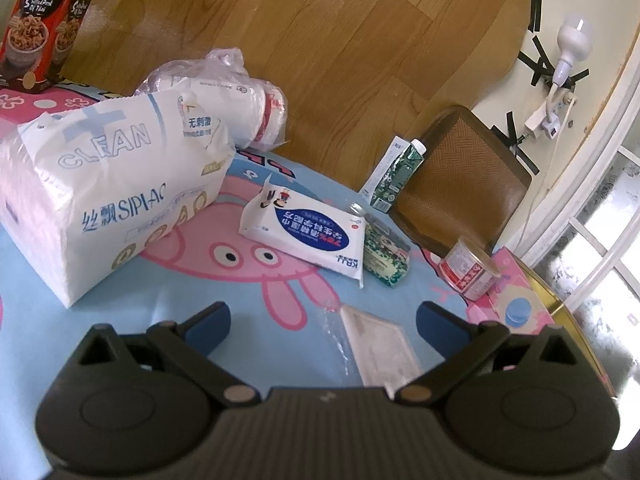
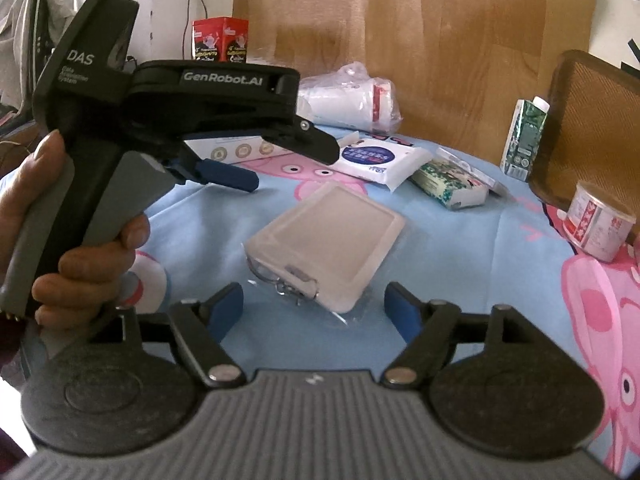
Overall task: Organize soft objects
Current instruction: 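Close the right gripper on the clear case and lift it, then carry the clear case into the tin box and open the right gripper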
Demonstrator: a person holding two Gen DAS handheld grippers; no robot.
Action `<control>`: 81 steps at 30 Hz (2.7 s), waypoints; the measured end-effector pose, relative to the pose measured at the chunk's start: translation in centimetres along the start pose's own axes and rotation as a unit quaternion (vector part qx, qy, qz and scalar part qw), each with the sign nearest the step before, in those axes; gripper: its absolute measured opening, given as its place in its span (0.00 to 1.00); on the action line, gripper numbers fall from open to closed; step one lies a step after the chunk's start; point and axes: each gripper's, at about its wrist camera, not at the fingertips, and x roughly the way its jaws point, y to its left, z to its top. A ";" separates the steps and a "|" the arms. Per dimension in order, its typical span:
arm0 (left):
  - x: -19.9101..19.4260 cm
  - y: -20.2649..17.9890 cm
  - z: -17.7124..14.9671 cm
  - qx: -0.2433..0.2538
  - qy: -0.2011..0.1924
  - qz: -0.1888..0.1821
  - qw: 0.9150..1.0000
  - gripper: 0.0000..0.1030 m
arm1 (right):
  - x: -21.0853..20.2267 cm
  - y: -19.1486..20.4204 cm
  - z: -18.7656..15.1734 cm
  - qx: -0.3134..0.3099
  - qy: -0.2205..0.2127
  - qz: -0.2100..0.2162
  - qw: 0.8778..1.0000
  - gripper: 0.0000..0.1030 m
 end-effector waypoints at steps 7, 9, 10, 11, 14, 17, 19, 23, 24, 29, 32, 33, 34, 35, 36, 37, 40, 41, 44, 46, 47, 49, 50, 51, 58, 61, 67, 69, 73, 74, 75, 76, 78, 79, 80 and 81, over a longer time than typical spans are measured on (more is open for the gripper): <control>0.0 0.0 0.0 0.001 0.001 -0.001 1.000 1.00 | -0.1 -0.1 -0.1 0.007 -0.002 -0.003 1.000 0.83; -0.1 0.1 0.0 -0.001 0.001 -0.003 1.000 1.00 | -0.2 -0.1 -0.1 0.010 -0.003 -0.004 1.000 0.83; 0.0 0.1 0.0 -0.001 0.002 -0.003 1.000 1.00 | -0.2 -0.2 -0.2 0.011 -0.004 -0.005 1.000 0.83; 0.0 0.1 0.0 -0.002 0.002 -0.003 1.000 1.00 | -0.3 -0.2 -0.2 0.013 -0.006 -0.006 1.000 0.83; 0.0 0.0 0.0 -0.001 0.002 -0.004 1.000 1.00 | -0.3 -0.2 -0.1 0.016 -0.009 -0.009 1.000 0.83; 0.0 0.0 0.0 -0.002 0.001 -0.003 1.000 1.00 | -0.6 0.1 -0.1 0.013 -0.020 -0.013 1.000 0.83; -0.1 0.0 0.0 -0.003 0.001 -0.004 1.000 1.00 | -0.8 0.3 0.0 0.011 -0.034 -0.012 0.999 0.82; -0.2 0.1 0.0 -0.005 -0.001 -0.004 1.000 1.00 | 0.0 0.7 0.4 -0.002 -0.024 -0.011 1.000 0.67; -0.2 0.1 0.0 -0.005 -0.001 -0.004 1.000 1.00 | 0.0 0.8 0.5 -0.003 -0.025 -0.013 1.000 0.63; -0.3 0.2 0.0 -0.009 -0.002 -0.006 1.000 1.00 | -1.0 1.2 0.4 -0.021 -0.032 0.002 0.999 0.41; -0.2 0.5 0.0 -0.016 0.000 -0.011 1.000 1.00 | -2.0 1.2 0.0 -0.024 -0.032 0.010 0.999 0.41; -0.3 0.6 0.0 -0.019 0.000 -0.012 1.000 1.00 | -2.3 1.1 -0.1 -0.024 -0.033 0.015 0.999 0.41; -0.3 0.8 0.1 -0.021 0.000 -0.014 1.000 1.00 | -2.7 1.1 -0.3 -0.025 -0.033 0.023 0.999 0.41; -0.3 0.9 0.1 -0.024 0.000 -0.015 1.000 1.00 | -3.0 1.1 -0.4 -0.027 -0.032 0.029 0.999 0.41; -0.4 1.0 0.1 -0.026 -0.001 -0.016 1.000 1.00 | -3.3 1.2 -0.5 -0.029 -0.030 0.035 0.999 0.41; -0.4 1.0 0.1 -0.027 -0.001 -0.017 0.999 1.00 | -3.6 1.2 -0.7 -0.031 -0.029 0.039 0.998 0.42; -0.6 1.1 0.1 -0.030 -0.003 -0.021 0.999 1.00 | -4.2 1.1 -1.1 -0.027 -0.037 0.034 0.998 0.54; -0.7 1.0 0.0 -0.030 -0.004 -0.020 0.999 1.00 | -4.5 1.0 -1.2 -0.024 -0.040 0.031 0.998 0.59; -1.6 0.7 -0.4 -0.031 -0.001 -0.018 0.999 1.00 | -4.9 0.5 -1.5 -0.014 -0.046 0.023 0.999 0.76; -2.3 0.4 -0.9 -0.046 0.015 -0.028 0.998 1.00 | -4.7 0.1 -1.4 -0.004 -0.046 0.024 0.999 0.87; -2.5 0.2 -1.1 -0.051 0.026 -0.029 0.998 0.99 | -4.3 0.0 -1.3 0.003 -0.040 0.027 0.999 0.88; -2.9 -0.6 -1.5 -0.048 0.044 -0.020 0.998 0.98 | -3.2 -0.5 -1.0 0.015 -0.022 0.032 0.999 0.88; -3.2 -1.2 -1.8 -0.043 0.051 -0.018 0.998 0.94 | -2.5 -0.7 -0.8 0.022 -0.011 0.035 0.999 0.87; -3.2 -1.7 -2.1 -0.039 0.061 -0.021 0.997 0.88 | -1.9 -0.7 -0.8 0.027 0.000 0.041 0.999 0.83; -1.5 -6.4 -3.4 0.041 0.079 0.001 0.996 0.66 | -2.0 -0.2 -0.9 0.020 -0.019 0.045 0.999 0.63; -1.5 -8.2 -2.6 0.046 0.071 -0.029 0.996 0.66 | -4.0 -0.7 -1.4 0.009 -0.057 0.012 0.998 0.63; 0.4 -17.2 -1.1 0.135 0.049 -0.072 0.987 0.66 | -9.0 -4.7 -1.5 0.036 -0.131 -0.065 0.989 0.63; 1.7 -20.1 -1.0 0.159 0.050 -0.094 0.982 0.67 | -10.7 -6.4 -1.9 0.051 -0.144 -0.090 0.984 0.63; 4.7 -25.2 -1.8 0.190 0.072 -0.136 0.970 0.67 | -13.7 -9.8 -3.1 0.075 -0.158 -0.144 0.974 0.63; 5.6 -26.4 -2.1 0.197 0.080 -0.144 0.966 0.67 | -14.5 -10.7 -3.7 0.083 -0.160 -0.156 0.971 0.63; 6.5 -27.6 -2.3 0.204 0.088 -0.150 0.963 0.66 | -14.8 -11.6 -4.1 0.090 -0.160 -0.164 0.969 0.63; 7.3 -28.6 -2.6 0.210 0.096 -0.155 0.961 0.66 | -15.4 -12.5 -4.5 0.099 -0.160 -0.172 0.967 0.63; 8.7 -30.5 -3.3 0.218 0.109 -0.162 0.956 0.67 | -16.2 -14.2 -5.4 0.120 -0.157 -0.183 0.963 0.63; 9.7 -31.5 -3.6 0.221 0.116 -0.166 0.954 0.68 | -16.6 -15.1 -5.7 0.134 -0.155 -0.186 0.961 0.63; 10.5 -32.1 -3.8 0.223 0.122 -0.166 0.953 0.76 | -16.5 -16.0 -5.7 0.146 -0.153 -0.191 0.959 0.64; 11.2 -32.7 -4.0 0.225 0.127 -0.166 0.952 0.85 | -16.4 -17.0 -5.9 0.156 -0.148 -0.209 0.954 0.64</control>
